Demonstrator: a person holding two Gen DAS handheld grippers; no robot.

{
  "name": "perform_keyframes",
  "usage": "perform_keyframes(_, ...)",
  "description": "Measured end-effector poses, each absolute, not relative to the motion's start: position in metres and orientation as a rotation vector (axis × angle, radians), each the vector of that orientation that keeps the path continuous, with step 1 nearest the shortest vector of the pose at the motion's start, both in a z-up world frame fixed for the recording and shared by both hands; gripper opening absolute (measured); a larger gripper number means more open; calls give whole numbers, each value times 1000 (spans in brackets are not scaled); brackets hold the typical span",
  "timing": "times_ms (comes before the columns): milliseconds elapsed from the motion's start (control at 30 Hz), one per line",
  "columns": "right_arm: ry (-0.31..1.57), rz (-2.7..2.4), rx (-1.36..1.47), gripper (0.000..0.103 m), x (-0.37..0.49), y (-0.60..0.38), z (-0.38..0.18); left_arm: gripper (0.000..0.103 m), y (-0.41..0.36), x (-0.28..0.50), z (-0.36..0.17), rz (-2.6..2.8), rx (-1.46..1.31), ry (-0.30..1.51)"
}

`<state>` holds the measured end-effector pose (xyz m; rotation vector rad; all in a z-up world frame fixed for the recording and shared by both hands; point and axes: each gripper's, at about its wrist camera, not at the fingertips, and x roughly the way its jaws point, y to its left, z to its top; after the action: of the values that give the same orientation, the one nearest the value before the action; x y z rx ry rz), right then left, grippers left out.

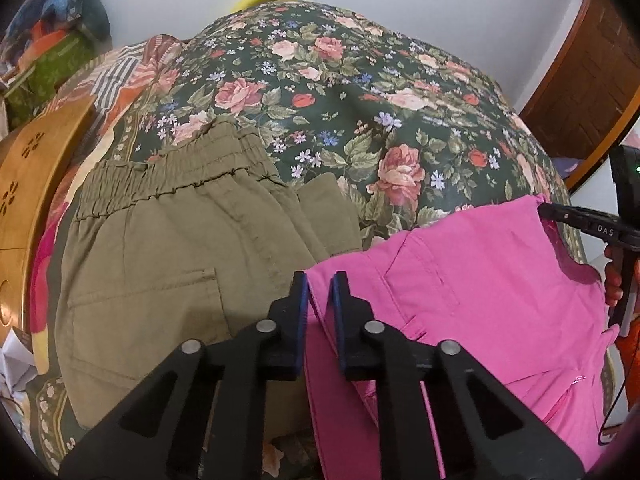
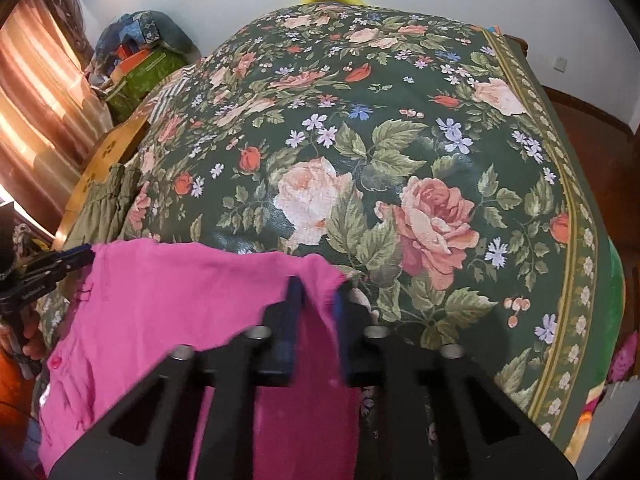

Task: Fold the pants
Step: 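Lower both grippers onto the pink pants' waistband and close them, then lift the waistband with both grippers and fold it over toward the hems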

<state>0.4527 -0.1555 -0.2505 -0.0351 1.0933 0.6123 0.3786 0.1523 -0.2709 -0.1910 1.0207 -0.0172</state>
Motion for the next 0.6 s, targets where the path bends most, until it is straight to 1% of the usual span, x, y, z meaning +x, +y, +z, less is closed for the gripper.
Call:
perform_keyframes(33, 1087, 610, -30, 7, 452, -155, -250, 8, 152, 377, -268, -18, -191, 1011)
perform_keyframes(233, 984, 613, 1, 6, 444, -157, -225, 7, 145, 371, -237, -14, -170, 942)
perform_keyframes(600, 758, 597, 43, 5, 431, -153, -134, 7, 146, 357, -150, -4, -133, 772)
